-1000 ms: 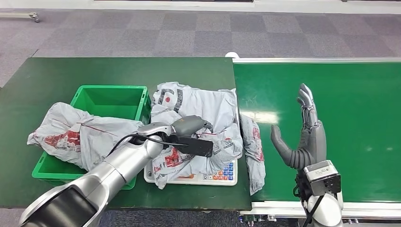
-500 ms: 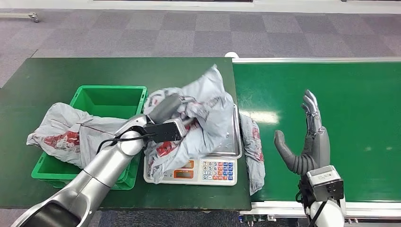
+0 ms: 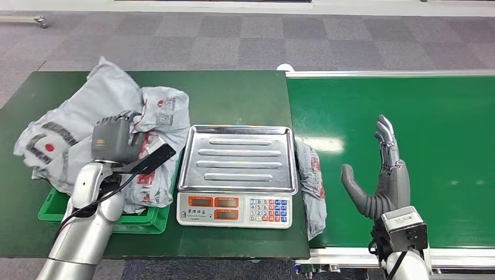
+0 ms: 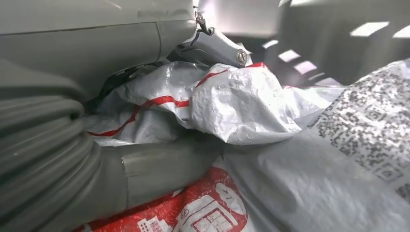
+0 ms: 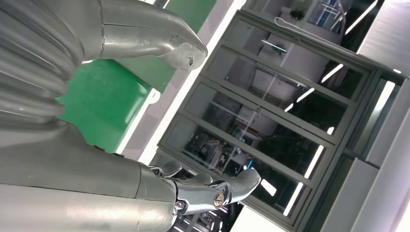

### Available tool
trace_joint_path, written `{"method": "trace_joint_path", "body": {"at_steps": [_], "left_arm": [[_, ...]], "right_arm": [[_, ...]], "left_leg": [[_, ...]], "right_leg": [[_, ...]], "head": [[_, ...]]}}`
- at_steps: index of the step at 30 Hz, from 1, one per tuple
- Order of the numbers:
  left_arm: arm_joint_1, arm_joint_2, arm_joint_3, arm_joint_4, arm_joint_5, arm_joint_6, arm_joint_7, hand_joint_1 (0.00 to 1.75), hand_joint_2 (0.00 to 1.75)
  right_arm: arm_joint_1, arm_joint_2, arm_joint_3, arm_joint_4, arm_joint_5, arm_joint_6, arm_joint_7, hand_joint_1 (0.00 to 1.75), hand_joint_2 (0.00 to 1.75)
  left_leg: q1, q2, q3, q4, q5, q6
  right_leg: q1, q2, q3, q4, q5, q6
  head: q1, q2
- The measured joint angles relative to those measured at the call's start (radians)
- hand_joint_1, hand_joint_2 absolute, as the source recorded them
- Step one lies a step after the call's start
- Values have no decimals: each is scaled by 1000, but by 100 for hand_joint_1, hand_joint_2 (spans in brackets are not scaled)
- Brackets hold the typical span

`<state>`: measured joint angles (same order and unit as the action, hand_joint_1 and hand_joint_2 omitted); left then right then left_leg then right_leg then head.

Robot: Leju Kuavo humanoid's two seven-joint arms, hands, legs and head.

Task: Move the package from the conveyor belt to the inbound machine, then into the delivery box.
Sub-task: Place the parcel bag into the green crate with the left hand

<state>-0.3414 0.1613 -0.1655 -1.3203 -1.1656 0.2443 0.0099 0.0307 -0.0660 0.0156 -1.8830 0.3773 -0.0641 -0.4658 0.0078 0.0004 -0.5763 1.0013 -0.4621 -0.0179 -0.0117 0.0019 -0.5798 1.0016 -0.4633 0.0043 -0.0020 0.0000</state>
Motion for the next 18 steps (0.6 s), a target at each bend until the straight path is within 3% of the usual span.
{"method": "trace_joint_path", "body": {"at_steps": [4,9,12,16,18], "left_arm": [[40,20,68,0,-12,-24,17,175,175],[51,24,97,0,-18,-35,19,175,175],[59,32,104,0,-7,-131,24,175,175],[101,52,108,6,54,-353,-22,0,175],[114,54,108,13,86,-389,-37,0,175]], "right_arm": [[-2,0,-1,0,0,2,0,0,175],[-7,0,-1,0,0,3,0,0,175],[-12,0,-1,2,1,11,1,0,175],[-25,-2,-1,17,1,22,0,0,175],[-27,-3,-1,24,1,20,0,0,175]], "left_leg": [[0,-1,0,0,0,0],[0,-2,-1,0,0,0],[0,-2,-1,0,0,0],[0,0,-1,0,0,0],[0,-1,-1,0,0,0]], "right_leg": [[0,-1,0,0,0,0],[0,-2,0,0,0,0],[-1,-2,0,0,0,0],[0,0,-1,0,0,0],[0,-1,-1,0,0,0]], "head": [[0,0],[0,0],[0,0],[0,0],[0,0]]}}
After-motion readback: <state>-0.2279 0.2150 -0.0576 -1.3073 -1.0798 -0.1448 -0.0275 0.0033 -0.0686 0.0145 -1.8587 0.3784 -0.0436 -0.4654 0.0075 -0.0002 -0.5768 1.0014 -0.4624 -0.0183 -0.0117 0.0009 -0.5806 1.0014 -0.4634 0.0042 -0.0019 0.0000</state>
